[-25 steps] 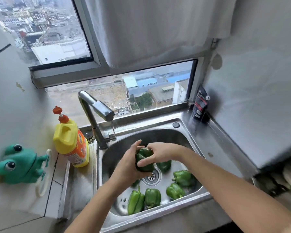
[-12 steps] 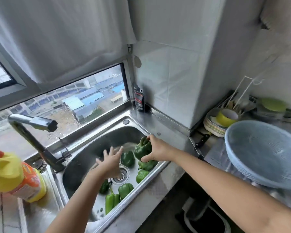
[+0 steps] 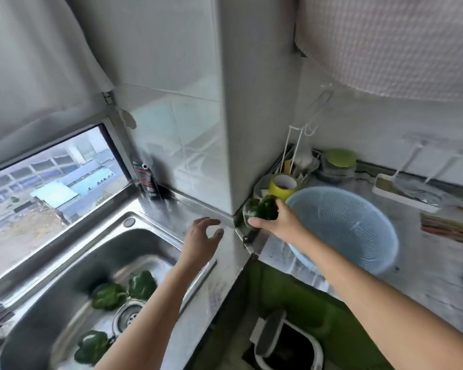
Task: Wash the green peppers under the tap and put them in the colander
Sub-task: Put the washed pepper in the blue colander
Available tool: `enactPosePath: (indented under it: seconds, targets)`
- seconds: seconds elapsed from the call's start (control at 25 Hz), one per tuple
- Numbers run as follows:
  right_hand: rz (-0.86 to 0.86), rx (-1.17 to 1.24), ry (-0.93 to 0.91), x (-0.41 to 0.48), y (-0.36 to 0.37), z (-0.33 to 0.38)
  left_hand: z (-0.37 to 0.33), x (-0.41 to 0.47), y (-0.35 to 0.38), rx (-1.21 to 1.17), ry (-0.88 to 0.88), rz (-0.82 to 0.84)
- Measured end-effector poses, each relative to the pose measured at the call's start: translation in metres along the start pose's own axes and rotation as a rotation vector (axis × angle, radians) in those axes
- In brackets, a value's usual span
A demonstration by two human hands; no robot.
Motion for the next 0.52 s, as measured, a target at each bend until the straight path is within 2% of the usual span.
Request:
enactPosePath:
  seconds: [0.12,0.28,0.52]
  targets:
    - [-0.223,0.112,0.189,0.017,-0.060,-0.056,-0.045,0.019,0.053,-0.054,0.051,0.165]
    - [-0.348,0.090,0.412,0.027,-0.104,-0.133,-0.070,0.032,0.119,-0.066,0.040,0.402]
    - [-0.392,0.011,0.305,0.029,-0.123,-0.170,-0.070,0.032,0.161,0.019,0.060,0.562]
Point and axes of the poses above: each hand's wrist, its own x-axis towards the middle knuckle, its own y-axis out of the palm, z = x × y, the point moved 6 cm from there along x, towards the middle knuckle, and after that the axes turned 2 degrees about y, right-handed, at the moved point
